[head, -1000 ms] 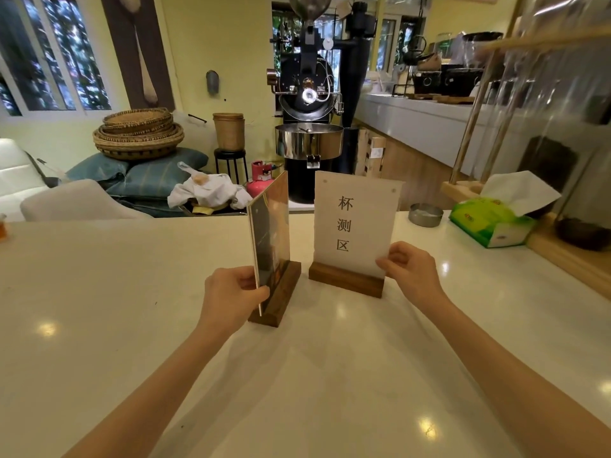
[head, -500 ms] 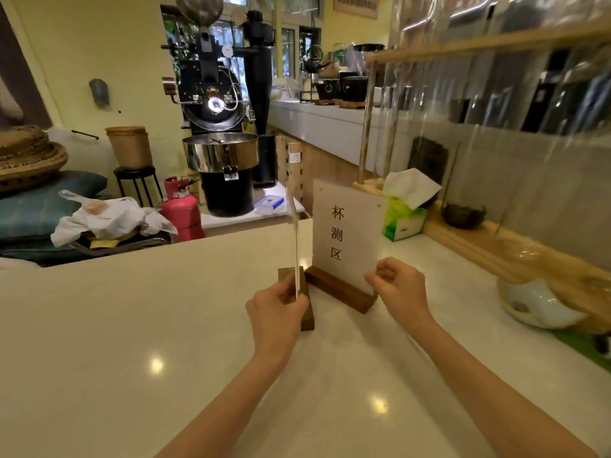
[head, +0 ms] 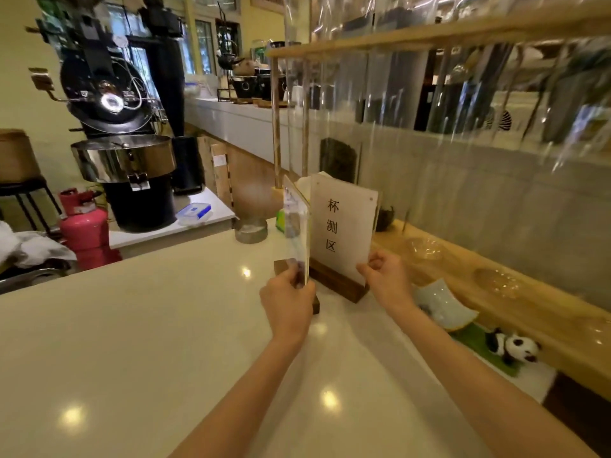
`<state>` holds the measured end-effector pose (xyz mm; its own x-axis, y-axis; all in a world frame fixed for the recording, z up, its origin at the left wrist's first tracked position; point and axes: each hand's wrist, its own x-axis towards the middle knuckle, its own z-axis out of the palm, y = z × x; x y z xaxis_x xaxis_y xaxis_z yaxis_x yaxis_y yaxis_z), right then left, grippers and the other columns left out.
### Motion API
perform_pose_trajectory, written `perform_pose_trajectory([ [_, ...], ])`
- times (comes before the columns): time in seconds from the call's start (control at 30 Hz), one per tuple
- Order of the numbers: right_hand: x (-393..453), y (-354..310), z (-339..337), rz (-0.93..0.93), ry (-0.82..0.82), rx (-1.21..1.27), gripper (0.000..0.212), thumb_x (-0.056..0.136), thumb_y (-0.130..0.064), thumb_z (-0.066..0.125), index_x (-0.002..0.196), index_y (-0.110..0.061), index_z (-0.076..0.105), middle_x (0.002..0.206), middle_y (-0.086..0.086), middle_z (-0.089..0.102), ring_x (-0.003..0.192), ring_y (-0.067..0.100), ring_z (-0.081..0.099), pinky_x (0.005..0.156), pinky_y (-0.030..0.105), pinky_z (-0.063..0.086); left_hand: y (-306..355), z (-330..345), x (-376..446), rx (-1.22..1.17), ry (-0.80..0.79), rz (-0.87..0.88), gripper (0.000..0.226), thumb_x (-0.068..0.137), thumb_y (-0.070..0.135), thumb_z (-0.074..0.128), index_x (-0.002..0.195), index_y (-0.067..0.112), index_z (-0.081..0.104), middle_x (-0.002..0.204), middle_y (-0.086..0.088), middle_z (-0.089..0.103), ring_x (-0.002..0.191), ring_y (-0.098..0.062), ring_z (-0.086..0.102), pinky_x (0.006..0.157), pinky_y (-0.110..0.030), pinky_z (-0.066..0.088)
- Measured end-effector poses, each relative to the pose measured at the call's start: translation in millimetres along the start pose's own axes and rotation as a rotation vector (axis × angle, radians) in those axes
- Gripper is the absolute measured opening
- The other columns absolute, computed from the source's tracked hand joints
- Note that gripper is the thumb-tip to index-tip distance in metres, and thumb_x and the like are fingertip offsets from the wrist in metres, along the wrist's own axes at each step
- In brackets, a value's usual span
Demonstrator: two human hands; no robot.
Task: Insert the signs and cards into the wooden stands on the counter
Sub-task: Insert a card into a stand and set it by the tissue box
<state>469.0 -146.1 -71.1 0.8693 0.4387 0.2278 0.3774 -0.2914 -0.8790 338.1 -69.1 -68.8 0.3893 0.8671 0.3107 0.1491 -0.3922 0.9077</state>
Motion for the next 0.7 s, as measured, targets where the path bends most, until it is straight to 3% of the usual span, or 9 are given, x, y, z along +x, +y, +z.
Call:
perform_pose_trajectory([
  [0.1,17,4,-8,0.036,0.040,-0.059,0.007,0.083,-0.011,0.061,0.089,-0.011,0.058,0.085,0.010,0.064,0.081,0.025,0.062,0.073,0.039,0.051,5,25,5,0.022,-0.004,-0.001,0.012,0.072,0.010,0.060,0.079,0.007,0.070,0.067,-0.015,0.070,0.063,-0.026,0.060,0.062,-0.033,0.044],
  [0.17,27,6,-14,0.063,0.078,-0.108,0.010,0.083,-0.011,0.062,0.092,-0.009,0.060,0.087,0.009,0.064,0.081,0.023,0.060,0.071,0.034,0.048,9,39,7,0.011,-0.007,-0.018,0.013,0.072,0.009,0.062,0.080,0.004,0.070,0.067,-0.010,0.067,0.060,-0.020,0.055,0.054,-0.018,0.032],
  [0.27,37,9,-22,0.099,0.114,-0.118,0.008,0.081,-0.010,0.064,0.088,-0.007,0.062,0.088,0.014,0.068,0.079,0.024,0.060,0.068,0.030,0.045,13,60,8,-0.009,-0.010,-0.015,0.028,0.072,0.011,0.063,0.100,0.010,0.069,0.086,-0.008,0.072,0.070,-0.017,0.060,0.059,-0.012,0.035],
  [0.43,47,12,-41,0.054,0.128,-0.125,0.005,0.076,-0.005,0.066,0.073,-0.002,0.064,0.080,0.022,0.069,0.071,0.024,0.058,0.067,0.038,0.049,19,91,11,0.024,-0.009,0.013,0.036,0.074,0.015,0.064,0.110,0.011,0.063,0.096,-0.014,0.072,0.082,-0.023,0.064,0.072,-0.023,0.047],
  [0.5,49,15,-45,0.051,0.146,-0.112,0.015,0.075,-0.004,0.066,0.062,-0.006,0.060,0.077,0.024,0.069,0.069,0.028,0.061,0.066,0.039,0.051,20,101,13,0.008,-0.010,0.002,0.036,0.073,0.016,0.063,0.108,0.010,0.064,0.092,-0.016,0.073,0.080,-0.026,0.064,0.075,-0.036,0.053],
  [0.63,49,19,-44,0.052,0.104,-0.086,0.006,0.078,-0.003,0.063,0.073,-0.008,0.062,0.070,0.008,0.064,0.063,0.018,0.059,0.047,0.022,0.041,21,117,16,0.066,-0.009,0.045,0.027,0.073,0.016,0.062,0.098,0.008,0.066,0.089,-0.019,0.071,0.079,-0.032,0.062,0.071,-0.040,0.051],
  [0.7,50,21,-44,0.026,0.113,-0.098,0.007,0.076,-0.003,0.063,0.070,-0.007,0.062,0.070,0.012,0.065,0.063,0.021,0.060,0.047,0.022,0.039,22,122,15,0.082,-0.010,0.062,0.029,0.075,0.016,0.061,0.103,0.008,0.064,0.091,-0.018,0.071,0.081,-0.032,0.062,0.072,-0.038,0.049],
])
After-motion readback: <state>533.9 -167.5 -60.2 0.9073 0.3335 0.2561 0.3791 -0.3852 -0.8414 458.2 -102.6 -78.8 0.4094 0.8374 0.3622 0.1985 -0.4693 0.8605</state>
